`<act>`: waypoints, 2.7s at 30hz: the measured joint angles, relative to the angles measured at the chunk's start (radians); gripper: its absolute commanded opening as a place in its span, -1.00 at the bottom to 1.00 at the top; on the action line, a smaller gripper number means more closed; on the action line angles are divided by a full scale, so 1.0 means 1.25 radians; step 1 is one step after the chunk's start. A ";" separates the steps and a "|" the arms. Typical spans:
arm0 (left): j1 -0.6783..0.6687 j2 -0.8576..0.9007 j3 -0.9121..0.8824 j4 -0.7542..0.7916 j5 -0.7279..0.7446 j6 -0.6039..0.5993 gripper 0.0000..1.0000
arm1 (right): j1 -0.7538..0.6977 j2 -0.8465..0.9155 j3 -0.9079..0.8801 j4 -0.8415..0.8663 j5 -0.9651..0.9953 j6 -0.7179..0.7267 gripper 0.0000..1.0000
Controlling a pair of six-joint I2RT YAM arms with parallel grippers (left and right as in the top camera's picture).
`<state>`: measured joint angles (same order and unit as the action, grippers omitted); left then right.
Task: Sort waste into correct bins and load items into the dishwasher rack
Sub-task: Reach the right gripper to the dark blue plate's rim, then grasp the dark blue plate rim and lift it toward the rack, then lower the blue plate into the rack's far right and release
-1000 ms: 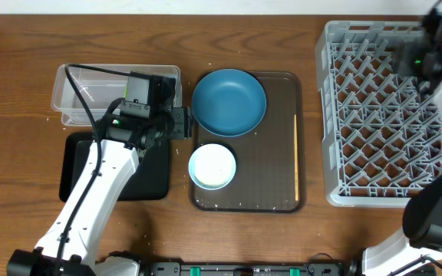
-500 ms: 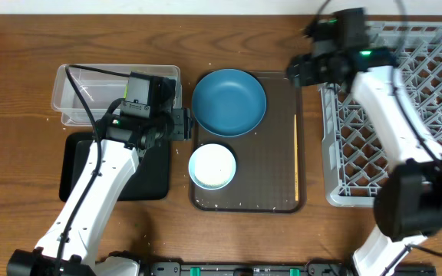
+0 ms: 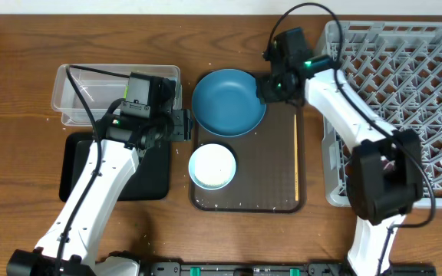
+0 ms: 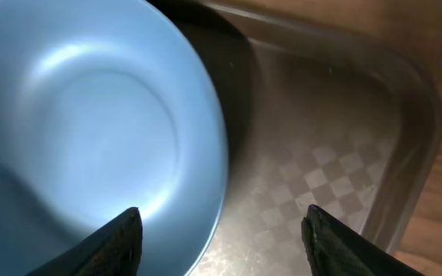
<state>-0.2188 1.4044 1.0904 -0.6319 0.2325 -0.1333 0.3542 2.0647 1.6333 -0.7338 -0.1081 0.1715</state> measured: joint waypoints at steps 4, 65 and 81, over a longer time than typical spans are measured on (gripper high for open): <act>0.000 0.000 -0.002 -0.001 0.000 0.000 0.26 | 0.010 0.041 0.000 0.003 0.030 0.029 -0.05; 0.000 0.002 -0.002 0.006 0.000 0.000 0.27 | -0.484 -0.199 0.000 0.598 0.843 -0.603 -0.98; 0.000 0.002 -0.003 0.006 0.000 0.000 0.28 | -0.503 -0.030 0.000 0.654 0.897 -0.683 -0.98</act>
<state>-0.2188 1.4067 1.0870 -0.6243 0.2325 -0.1333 -0.2745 2.0277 1.6333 0.0837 1.0126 -0.6827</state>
